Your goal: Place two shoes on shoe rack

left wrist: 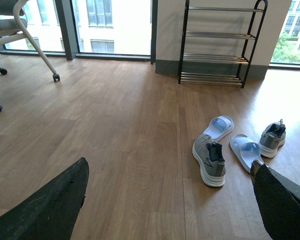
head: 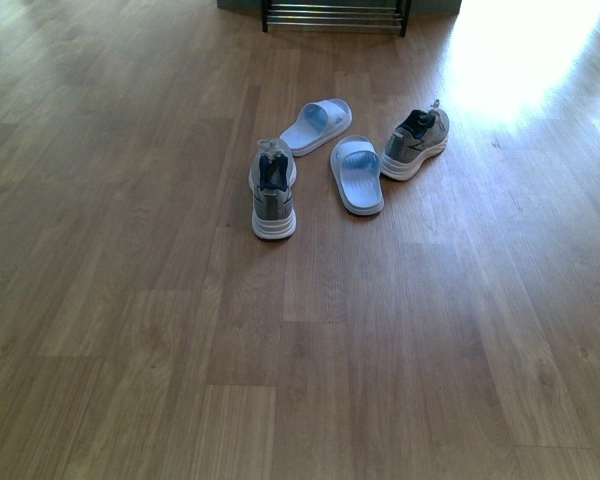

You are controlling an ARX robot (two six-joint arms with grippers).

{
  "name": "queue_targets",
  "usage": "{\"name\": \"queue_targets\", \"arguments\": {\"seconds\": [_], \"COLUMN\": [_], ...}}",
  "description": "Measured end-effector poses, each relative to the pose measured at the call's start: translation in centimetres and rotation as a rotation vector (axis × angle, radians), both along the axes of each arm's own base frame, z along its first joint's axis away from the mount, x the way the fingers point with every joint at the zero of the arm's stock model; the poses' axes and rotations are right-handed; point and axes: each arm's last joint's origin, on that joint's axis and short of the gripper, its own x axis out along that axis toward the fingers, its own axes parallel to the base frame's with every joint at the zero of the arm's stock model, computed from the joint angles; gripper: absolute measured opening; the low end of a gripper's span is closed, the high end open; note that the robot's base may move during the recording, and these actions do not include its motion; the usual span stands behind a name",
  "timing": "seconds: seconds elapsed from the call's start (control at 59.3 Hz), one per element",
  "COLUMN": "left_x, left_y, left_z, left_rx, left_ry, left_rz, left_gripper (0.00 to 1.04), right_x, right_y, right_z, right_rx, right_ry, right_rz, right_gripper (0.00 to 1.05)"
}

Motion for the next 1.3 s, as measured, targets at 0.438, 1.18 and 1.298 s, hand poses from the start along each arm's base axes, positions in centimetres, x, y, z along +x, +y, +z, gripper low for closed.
{"name": "queue_targets", "arguments": {"seconds": [0.438,1.18,1.298], "left_x": [0.00,0.00,0.00], "left_y": [0.00,0.00,0.00], "left_z": [0.00,0.00,0.00], "left_rx": [0.000,0.000,0.000], "left_ry": [0.000,0.000,0.000], "left_rz": [0.000,0.000,0.000], "left_gripper": [0.95,0.95,0.95], "right_x": [0.00,0.00,0.00], "right_y": [0.00,0.00,0.00], "right_z": [0.00,0.00,0.00], "right_rx": [0.000,0.000,0.000], "right_ry": [0.000,0.000,0.000], "right_rz": [0.000,0.000,0.000], "right_gripper": [0.95,0.95,0.95]}}
